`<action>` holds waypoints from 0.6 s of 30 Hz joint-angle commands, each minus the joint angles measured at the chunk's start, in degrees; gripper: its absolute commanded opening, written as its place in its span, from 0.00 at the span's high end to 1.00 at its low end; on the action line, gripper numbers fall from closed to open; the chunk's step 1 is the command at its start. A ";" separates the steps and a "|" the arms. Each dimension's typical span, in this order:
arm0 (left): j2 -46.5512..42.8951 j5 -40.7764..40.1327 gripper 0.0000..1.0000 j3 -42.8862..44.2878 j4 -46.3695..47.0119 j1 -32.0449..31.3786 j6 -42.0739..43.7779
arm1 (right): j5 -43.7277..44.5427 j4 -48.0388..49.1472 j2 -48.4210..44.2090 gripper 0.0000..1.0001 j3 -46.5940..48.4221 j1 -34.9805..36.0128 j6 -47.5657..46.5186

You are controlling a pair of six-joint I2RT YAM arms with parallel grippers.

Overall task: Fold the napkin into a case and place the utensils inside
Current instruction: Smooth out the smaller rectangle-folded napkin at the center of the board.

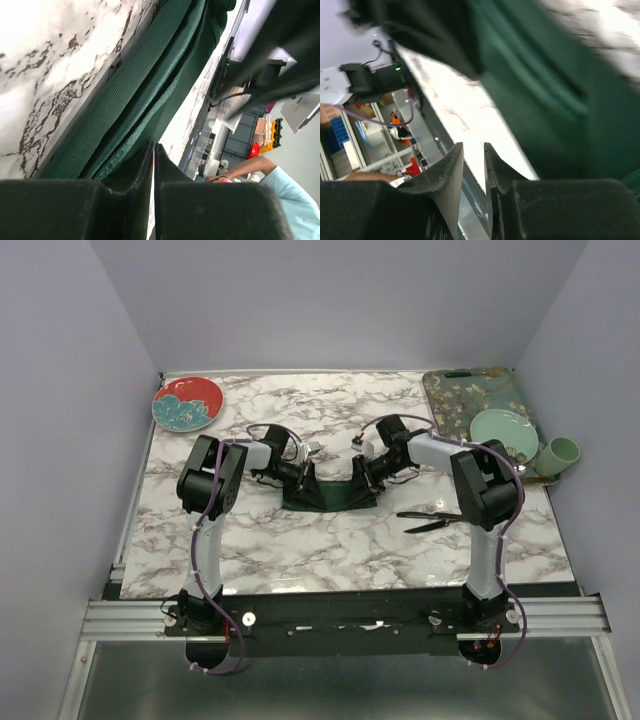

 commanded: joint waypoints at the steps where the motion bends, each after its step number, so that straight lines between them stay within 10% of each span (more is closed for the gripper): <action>1: 3.55 -8.56 0.85 -0.11 -1.38 0.33 3.50 | 5.86 1.42 4.99 0.70 -0.91 -0.70 -0.63; 18: -7.15 -3.12 0.71 1.39 -4.11 -0.63 9.75 | 4.02 -1.47 -6.51 0.74 2.08 -2.10 -0.81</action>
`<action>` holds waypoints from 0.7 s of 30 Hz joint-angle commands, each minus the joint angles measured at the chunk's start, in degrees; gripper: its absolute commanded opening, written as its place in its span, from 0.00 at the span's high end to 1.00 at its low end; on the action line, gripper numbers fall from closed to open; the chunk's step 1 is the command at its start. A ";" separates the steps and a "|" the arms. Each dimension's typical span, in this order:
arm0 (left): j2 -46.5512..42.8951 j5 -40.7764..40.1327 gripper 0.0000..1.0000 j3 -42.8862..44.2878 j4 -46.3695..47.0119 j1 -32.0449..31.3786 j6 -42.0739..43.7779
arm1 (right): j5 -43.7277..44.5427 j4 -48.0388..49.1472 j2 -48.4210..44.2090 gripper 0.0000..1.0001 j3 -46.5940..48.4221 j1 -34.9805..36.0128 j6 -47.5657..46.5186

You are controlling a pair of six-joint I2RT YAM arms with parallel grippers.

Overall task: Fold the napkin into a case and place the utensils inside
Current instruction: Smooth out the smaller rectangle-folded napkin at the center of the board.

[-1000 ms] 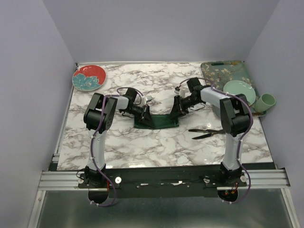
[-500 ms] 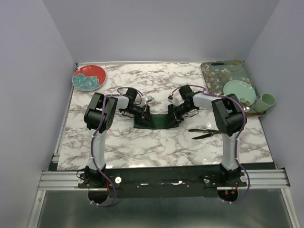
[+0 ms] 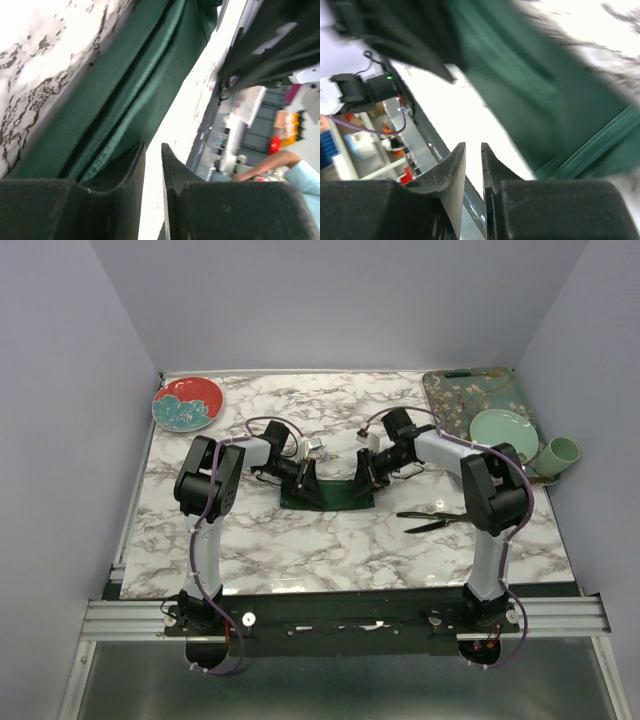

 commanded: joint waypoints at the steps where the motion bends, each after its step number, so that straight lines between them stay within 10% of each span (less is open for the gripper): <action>1: -7.40 -3.27 0.71 -1.23 1.84 -0.85 2.58 | 0.68 -1.54 -8.64 0.74 2.60 -1.45 -0.92; 21: -10.94 -23.39 0.76 -12.66 35.15 -12.37 -26.78 | 15.98 2.94 3.30 0.74 8.94 -5.93 2.78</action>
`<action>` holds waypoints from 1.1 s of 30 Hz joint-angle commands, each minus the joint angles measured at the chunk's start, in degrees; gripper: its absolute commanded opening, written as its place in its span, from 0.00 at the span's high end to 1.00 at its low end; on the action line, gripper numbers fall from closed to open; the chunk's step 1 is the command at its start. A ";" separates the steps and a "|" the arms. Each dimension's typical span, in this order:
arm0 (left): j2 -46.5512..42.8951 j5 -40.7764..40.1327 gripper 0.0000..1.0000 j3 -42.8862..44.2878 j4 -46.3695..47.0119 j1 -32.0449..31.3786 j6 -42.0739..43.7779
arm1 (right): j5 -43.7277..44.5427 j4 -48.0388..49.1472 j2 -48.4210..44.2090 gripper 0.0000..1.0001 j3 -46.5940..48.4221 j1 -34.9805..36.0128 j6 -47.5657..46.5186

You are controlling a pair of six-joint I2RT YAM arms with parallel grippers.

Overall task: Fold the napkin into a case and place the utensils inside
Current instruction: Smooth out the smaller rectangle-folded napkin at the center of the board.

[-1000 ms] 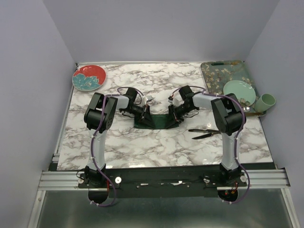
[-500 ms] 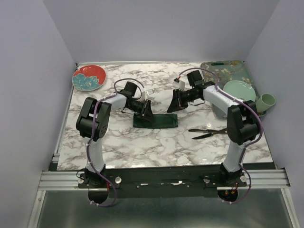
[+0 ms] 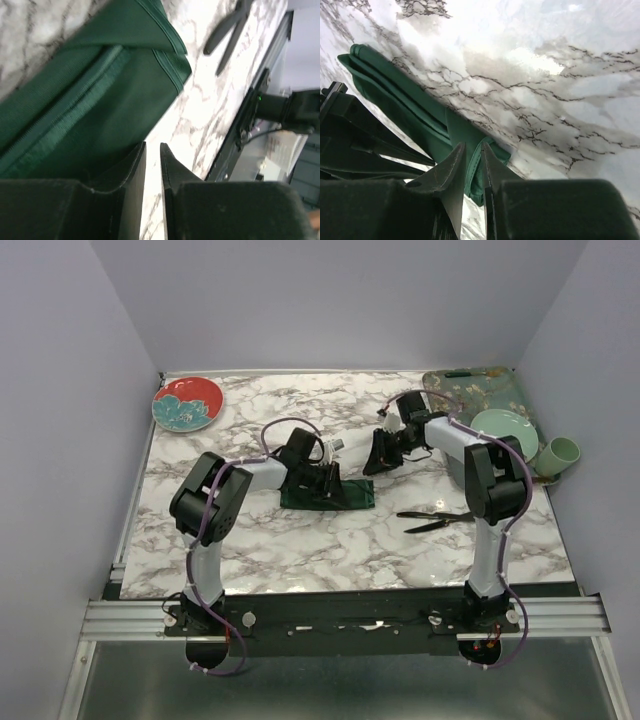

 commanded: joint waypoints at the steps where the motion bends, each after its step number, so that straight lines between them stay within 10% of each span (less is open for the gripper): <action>1: 2.18 -6.94 0.76 -0.12 8.67 -1.26 -6.96 | 1.42 2.30 2.26 0.75 0.50 0.12 0.35; 33: 10.01 -8.61 0.80 0.41 12.19 -0.03 -13.92 | -0.77 0.90 -6.43 0.71 -3.99 0.56 -3.52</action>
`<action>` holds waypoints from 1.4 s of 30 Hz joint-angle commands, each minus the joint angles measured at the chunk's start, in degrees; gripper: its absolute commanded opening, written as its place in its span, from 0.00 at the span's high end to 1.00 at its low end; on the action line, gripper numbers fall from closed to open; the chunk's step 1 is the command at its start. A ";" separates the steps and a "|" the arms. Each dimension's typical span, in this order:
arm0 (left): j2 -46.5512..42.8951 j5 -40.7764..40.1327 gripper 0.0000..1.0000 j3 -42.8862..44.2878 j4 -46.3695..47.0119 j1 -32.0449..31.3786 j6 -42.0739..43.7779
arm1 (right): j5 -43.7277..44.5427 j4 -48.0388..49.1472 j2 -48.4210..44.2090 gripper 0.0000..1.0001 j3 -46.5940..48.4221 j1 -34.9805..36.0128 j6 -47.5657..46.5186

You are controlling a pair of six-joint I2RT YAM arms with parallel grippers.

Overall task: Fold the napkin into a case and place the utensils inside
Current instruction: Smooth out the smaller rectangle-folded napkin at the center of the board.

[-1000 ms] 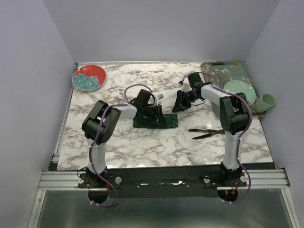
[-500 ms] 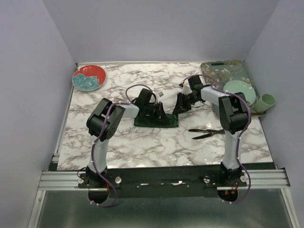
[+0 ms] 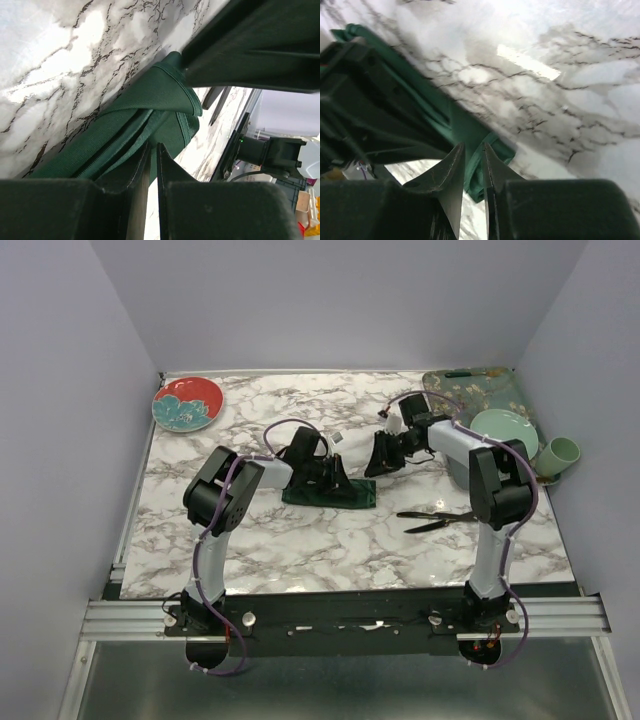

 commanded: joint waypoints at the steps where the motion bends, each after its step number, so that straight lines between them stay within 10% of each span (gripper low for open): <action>1: 2.64 -3.69 0.80 -1.51 -2.30 0.58 1.45 | -1.15 -1.90 -6.30 0.71 -0.51 0.45 -0.94; 42: 0.98 12.47 0.68 -2.31 -0.63 9.98 1.88 | 6.68 -5.07 4.94 0.77 -4.47 0.45 -0.93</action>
